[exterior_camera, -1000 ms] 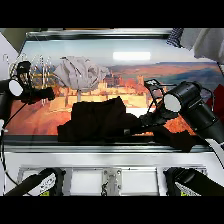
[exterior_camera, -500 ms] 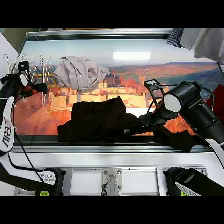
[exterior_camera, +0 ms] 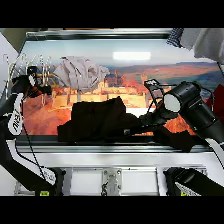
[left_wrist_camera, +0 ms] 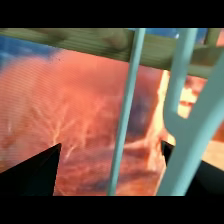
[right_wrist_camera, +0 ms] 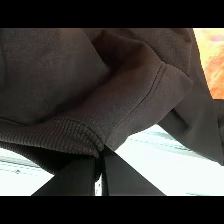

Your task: Fold the clothes and pants, and hang the long-sleeved shirts on hangers.

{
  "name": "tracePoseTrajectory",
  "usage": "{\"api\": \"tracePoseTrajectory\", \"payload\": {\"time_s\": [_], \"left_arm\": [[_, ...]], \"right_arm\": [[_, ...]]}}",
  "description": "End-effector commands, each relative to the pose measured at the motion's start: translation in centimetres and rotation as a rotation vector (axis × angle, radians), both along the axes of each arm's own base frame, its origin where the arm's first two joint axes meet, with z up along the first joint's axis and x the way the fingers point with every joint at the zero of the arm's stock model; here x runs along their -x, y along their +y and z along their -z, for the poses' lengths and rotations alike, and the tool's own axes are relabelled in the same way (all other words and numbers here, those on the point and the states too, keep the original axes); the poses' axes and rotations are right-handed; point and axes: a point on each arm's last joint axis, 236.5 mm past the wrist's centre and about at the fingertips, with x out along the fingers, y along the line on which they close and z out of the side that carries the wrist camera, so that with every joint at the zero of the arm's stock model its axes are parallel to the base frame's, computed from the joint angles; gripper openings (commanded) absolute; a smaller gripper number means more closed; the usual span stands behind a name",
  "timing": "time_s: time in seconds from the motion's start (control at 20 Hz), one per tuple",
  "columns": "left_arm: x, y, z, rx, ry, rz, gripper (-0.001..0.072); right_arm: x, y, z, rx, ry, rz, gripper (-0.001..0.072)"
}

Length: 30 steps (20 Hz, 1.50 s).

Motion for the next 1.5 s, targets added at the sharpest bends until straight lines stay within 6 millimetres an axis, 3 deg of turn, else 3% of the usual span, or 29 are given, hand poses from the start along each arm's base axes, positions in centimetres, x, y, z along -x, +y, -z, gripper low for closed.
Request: {"api": "tracePoseTrajectory", "payload": {"time_s": [0.0,0.35,0.4,0.45,0.5,0.65,0.7,0.75,1.0,1.15,1.45], "left_arm": [[-0.3,0.0,0.5,-0.001,-0.002,0.004,0.0687],[0.8,-0.4,2.1,0.013,0.059,0.003,0.0687],[0.8,-0.4,2.1,0.013,0.062,0.003,0.0600],[0.8,-0.4,2.1,0.013,0.062,0.003,0.0448],[0.8,-0.4,2.0,0.013,0.062,0.002,0.0367],[1.1,-0.5,2.1,0.014,0.074,0.001,0.0362],[1.2,-0.5,2.2,0.015,0.080,0.000,0.0167],[1.3,-0.5,2.2,0.016,0.080,0.000,0.0022],[1.5,-0.5,1.8,0.016,0.087,-0.003,0.0021],[0.9,-0.3,-1.1,0.002,0.034,-0.002,0.0021],[0.7,-1.1,-11.8,-0.061,-0.123,0.060,0.0021]], "right_arm": [[0.0,0.0,0.0,0.000,0.002,-0.001,0.0025],[0.0,0.0,0.0,0.000,0.002,-0.001,0.0025],[0.0,0.0,0.0,0.000,0.002,-0.001,0.0025],[0.0,0.0,0.0,0.000,0.002,-0.001,0.0025],[0.0,0.0,0.0,0.000,0.002,-0.001,0.0025],[0.0,0.0,0.0,0.000,0.002,-0.001,0.0025],[0.0,0.0,0.0,0.000,0.002,-0.001,0.0025],[0.0,0.0,0.0,0.000,0.002,-0.001,0.0025],[0.0,0.0,0.0,0.000,0.002,-0.001,0.0025],[0.0,0.0,0.0,0.000,0.002,-0.001,0.0025],[0.0,0.0,0.0,0.000,0.002,-0.001,0.0025]]}}
